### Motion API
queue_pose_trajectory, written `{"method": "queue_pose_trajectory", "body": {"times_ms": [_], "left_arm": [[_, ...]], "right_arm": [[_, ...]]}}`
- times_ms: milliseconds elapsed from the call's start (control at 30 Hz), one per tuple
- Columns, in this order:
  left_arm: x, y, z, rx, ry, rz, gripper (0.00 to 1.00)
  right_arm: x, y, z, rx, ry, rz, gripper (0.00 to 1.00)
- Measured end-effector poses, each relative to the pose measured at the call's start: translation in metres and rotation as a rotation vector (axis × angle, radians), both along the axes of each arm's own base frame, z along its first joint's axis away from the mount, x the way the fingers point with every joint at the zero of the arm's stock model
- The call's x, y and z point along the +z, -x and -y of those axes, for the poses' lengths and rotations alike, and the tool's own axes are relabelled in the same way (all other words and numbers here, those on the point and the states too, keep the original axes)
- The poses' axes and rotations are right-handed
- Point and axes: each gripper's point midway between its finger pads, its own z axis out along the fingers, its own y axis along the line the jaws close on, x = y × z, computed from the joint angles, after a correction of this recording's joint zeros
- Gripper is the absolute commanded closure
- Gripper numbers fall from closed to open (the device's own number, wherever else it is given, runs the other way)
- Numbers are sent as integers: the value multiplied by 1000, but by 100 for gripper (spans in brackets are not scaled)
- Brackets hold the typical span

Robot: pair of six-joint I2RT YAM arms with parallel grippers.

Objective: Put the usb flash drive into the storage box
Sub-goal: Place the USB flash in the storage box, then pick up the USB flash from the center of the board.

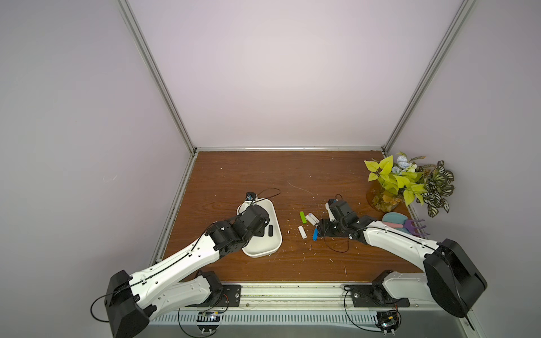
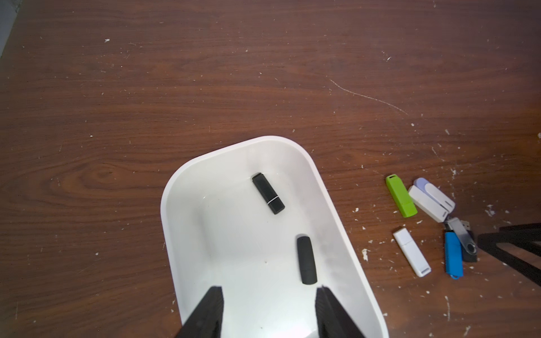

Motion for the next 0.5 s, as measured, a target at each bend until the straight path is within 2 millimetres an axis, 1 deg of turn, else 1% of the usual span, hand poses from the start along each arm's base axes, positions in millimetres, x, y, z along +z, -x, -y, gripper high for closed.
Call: {"method": "queue_pose_trajectory", "body": {"times_ms": [67, 167, 233, 400, 500], "left_arm": [[1, 1, -2, -2, 0, 4, 49], [7, 3, -4, -3, 16, 22, 49], [10, 3, -4, -2, 25, 31, 49], [11, 3, -5, -2, 27, 33, 49], [11, 3, -5, -2, 29, 34, 49]], "right_arm": [[-2, 2, -1, 1, 10, -3, 39], [-5, 5, -4, 1, 13, -12, 42], [-7, 5, -3, -5, 20, -15, 45], [-17, 4, 1, -23, 55, -30, 50], [-17, -2, -3, -26, 51, -24, 52]]}}
